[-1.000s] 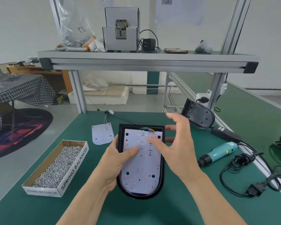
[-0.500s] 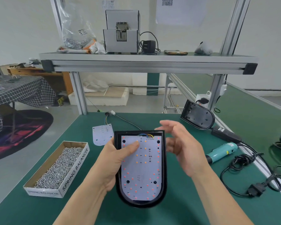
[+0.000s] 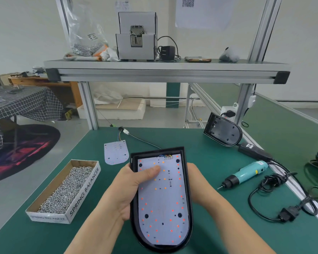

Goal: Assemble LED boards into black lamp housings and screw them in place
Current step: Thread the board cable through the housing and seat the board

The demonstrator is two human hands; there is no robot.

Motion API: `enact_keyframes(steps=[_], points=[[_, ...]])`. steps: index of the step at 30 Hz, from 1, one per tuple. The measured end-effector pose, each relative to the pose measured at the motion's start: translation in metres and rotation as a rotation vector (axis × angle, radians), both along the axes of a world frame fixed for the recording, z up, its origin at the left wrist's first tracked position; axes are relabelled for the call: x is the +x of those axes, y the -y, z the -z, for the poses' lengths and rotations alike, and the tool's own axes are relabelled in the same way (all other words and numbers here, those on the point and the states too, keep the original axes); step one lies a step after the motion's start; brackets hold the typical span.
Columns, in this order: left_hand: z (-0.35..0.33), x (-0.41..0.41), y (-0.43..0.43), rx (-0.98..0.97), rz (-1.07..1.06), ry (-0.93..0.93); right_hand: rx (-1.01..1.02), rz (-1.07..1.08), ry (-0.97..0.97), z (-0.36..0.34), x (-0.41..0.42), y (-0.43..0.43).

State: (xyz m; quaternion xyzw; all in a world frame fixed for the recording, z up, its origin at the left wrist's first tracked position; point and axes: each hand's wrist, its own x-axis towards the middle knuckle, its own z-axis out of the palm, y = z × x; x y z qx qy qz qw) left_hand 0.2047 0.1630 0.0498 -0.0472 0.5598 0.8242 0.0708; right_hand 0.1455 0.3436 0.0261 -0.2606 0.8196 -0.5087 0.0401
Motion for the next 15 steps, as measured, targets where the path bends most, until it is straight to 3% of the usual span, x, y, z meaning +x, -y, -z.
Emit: enact_keyframes(steps=[2,7,10,12,15], points=[[0.001,-0.001,0.000,-0.018,-0.038,-0.004,0.013,-0.014,0.045,0.004,0.002,-0.005],[-0.002,-0.003,-0.001,-0.074,-0.063,-0.049,-0.228,-0.059,0.260,0.004,0.017,-0.007],[-0.004,-0.004,0.000,-0.091,-0.098,-0.107,-0.558,-0.147,0.565,0.006,0.019,-0.011],[-0.003,-0.006,0.002,-0.128,-0.136,-0.149,-0.638,-0.192,0.558,0.006,0.022,-0.016],[0.002,-0.009,0.000,-0.221,-0.158,-0.252,-0.477,-0.068,0.317,0.008,0.027,-0.007]])
